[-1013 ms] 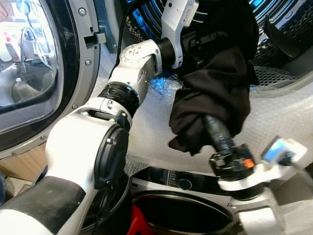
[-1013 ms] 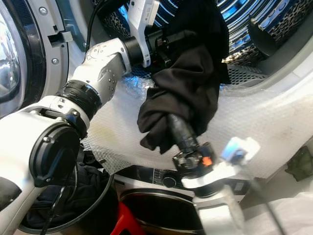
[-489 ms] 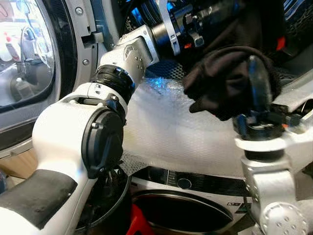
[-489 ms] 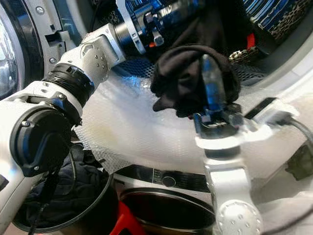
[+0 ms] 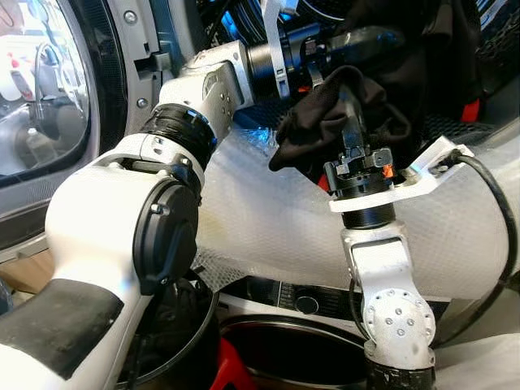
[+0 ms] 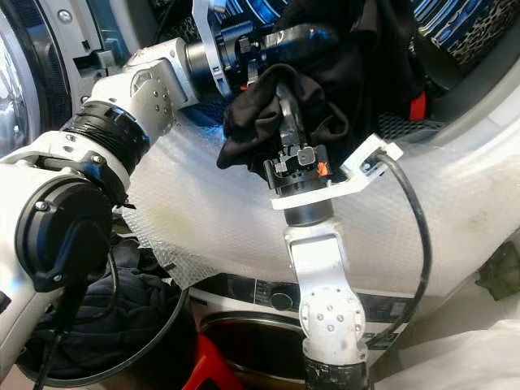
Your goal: Clothes washing
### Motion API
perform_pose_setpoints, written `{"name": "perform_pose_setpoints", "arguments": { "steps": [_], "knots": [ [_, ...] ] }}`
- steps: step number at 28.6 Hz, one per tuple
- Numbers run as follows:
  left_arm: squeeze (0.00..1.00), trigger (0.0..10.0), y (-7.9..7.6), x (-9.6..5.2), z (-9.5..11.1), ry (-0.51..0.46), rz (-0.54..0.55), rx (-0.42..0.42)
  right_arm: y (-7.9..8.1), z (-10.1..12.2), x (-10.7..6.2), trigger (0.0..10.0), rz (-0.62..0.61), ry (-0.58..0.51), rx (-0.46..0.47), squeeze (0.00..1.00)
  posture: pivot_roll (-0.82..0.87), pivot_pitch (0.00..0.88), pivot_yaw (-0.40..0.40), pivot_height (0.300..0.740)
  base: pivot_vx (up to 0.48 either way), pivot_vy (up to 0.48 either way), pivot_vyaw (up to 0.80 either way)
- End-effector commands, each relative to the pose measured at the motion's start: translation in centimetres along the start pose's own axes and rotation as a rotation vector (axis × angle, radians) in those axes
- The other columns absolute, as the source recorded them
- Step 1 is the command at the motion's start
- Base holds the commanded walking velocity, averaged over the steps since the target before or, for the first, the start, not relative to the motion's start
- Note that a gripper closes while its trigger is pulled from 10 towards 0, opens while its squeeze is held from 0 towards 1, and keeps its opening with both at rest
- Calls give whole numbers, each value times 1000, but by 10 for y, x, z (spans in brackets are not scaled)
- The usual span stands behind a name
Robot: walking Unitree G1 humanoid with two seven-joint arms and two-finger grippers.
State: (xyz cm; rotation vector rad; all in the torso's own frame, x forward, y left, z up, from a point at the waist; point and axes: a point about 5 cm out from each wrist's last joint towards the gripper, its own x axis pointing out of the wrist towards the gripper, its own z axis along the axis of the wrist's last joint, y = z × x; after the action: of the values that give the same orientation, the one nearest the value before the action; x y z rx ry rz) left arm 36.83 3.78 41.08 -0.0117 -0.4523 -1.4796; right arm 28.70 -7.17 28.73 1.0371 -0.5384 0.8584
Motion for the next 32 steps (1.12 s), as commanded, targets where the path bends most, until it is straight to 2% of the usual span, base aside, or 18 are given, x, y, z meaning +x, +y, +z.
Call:
{"name": "perform_pose_setpoints", "arguments": {
  "steps": [1,6,9,12,16,21,24,27,32],
  "knots": [
    [0,10000,0,0,19,30,-14,108,-2,-8,1,0,-22,28,-7,0,36,46,64,740,0,0,0],
    [0,10000,-1,0,33,65,-41,151,-5,-14,-4,0,-10,61,-37,0,42,48,65,740,0,0,0],
    [0,10000,-5,3,37,74,-98,167,-4,-18,-10,0,18,84,-7,0,48,47,65,740,0,0,0],
    [0,10000,-5,8,39,90,-86,211,0,-25,-19,0,87,149,1,0,50,48,65,740,0,0,0],
    [0,10000,-7,9,40,106,-109,219,-12,-20,-25,0,23,134,-39,0,46,48,71,740,0,0,0],
    [0,10000,-7,5,39,118,-131,216,-22,-4,-20,0,-36,62,-92,0,46,48,71,740,0,0,0],
    [0,10000,-6,1,38,134,-132,226,-32,19,-2,0,-95,-53,-164,0,39,50,76,740,0,0,0],
    [0,10000,-6,0,43,125,-133,237,-35,34,12,0,-92,-135,-147,0,47,48,74,740,0,0,0],
    [0,10000,-6,-2,55,108,-120,271,-44,44,20,0,-129,-176,-189,0,55,46,75,740,0,0,0]
  ]
}}
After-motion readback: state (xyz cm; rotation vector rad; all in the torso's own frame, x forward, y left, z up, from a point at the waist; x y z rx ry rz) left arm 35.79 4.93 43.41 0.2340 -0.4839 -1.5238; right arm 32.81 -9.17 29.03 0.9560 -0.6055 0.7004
